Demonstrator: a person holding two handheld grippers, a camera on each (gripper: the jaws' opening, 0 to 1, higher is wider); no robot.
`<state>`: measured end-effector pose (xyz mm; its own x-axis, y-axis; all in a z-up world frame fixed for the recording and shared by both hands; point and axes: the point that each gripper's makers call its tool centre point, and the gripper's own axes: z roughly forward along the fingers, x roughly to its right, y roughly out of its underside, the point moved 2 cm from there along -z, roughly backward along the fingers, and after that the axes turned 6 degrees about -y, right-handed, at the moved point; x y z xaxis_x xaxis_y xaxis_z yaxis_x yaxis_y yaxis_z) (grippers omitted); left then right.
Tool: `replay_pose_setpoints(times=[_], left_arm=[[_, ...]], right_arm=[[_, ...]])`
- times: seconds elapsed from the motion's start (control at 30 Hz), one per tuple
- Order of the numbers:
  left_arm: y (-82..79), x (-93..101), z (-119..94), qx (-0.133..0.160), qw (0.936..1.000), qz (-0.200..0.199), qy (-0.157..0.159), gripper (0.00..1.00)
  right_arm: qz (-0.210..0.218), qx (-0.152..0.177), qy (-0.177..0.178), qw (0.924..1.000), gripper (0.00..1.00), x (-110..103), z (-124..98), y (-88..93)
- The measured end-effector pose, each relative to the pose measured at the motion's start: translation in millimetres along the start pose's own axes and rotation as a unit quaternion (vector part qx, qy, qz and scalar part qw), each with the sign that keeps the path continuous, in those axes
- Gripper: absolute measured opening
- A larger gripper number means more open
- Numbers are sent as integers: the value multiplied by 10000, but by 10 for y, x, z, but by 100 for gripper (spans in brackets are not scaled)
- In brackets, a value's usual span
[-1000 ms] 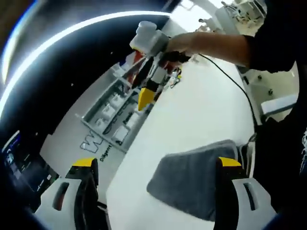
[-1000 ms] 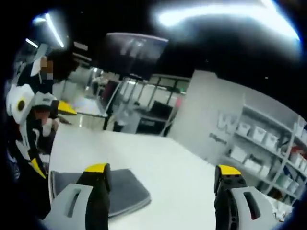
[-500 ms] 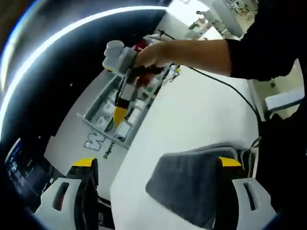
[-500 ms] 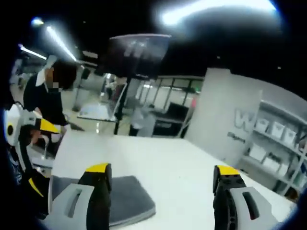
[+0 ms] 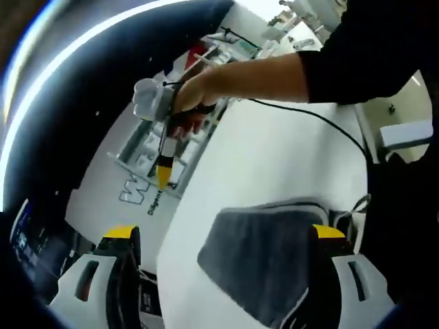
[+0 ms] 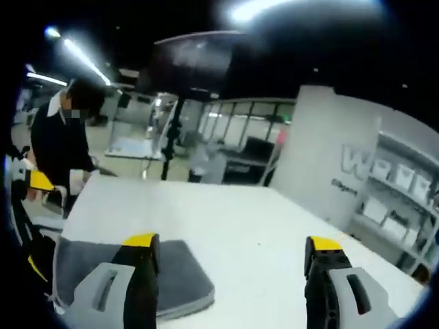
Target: Open the folded towel by lifting each exposed corner and separating the folded layers until the towel lies flat within the target outline without major curled edges
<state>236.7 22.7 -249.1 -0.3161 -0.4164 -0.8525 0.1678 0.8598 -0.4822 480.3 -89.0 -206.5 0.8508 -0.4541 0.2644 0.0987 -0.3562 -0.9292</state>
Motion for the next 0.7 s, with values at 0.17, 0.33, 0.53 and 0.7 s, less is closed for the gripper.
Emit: replay_pose_setpoints(times=[0.17, 0.33, 0.53, 0.7], left_arm=[[229, 0, -47, -276, 9996, 90, 7, 100], [154, -19, -85, -278, 9994, 210, 86, 100], [-46, -31, -79, -149, 9990, 372, 201, 100], [-15, -143, 8, -216, 9982, 556, 42, 100]], right_arm=[[-50, 171, -56, 9998, 85, 20, -95, -119], [-81, 132, -158, 9998, 85, -49, -81, -101], [31, -86, -163, 9998, 86, -53, 10, 46], [-10, -129, -218, 9997, 86, -121, 14, 58]])
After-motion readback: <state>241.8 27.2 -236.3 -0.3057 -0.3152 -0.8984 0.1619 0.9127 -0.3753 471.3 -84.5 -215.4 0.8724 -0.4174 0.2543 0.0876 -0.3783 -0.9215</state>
